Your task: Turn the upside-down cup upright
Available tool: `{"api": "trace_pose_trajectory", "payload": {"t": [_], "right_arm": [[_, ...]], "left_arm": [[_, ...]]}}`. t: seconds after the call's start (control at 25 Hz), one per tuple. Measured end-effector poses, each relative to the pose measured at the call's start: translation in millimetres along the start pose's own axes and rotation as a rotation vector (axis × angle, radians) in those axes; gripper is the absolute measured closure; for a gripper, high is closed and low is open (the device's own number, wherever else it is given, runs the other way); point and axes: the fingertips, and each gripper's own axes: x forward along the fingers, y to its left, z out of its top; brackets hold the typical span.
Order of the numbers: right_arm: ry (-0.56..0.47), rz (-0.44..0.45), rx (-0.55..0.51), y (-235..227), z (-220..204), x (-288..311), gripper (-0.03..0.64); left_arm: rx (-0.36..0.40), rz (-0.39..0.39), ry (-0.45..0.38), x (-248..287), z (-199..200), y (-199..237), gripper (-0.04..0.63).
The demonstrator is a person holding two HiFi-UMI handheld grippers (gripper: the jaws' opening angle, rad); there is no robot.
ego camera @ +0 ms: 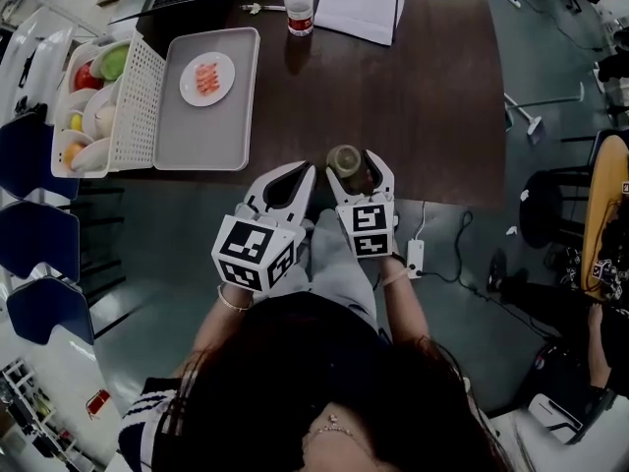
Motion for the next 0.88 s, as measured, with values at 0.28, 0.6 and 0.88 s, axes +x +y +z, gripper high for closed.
{"api": "trace_pose_trajectory", "payload": {"t": [0.28, 0.6, 0.88], "right_arm": [[0.082, -0.001, 0.016, -1.4, -23.9, 22.2, 0.304], [0.128, -0.022, 0.042, -7.6, -37.2, 30.9, 0.307], [0.142, -0.006, 0.054, -10.5, -36.4, 30.5, 0.319]], "left_arm": [[-0.016, 0.006, 0.034, 0.2, -12.0, 10.5, 0.600], [-0.021, 0.022, 0.050, -4.0, -17.3, 18.1, 0.600], [-0.016, 0.028, 0.042, -5.4, -13.2, 19.7, 0.600]]}}
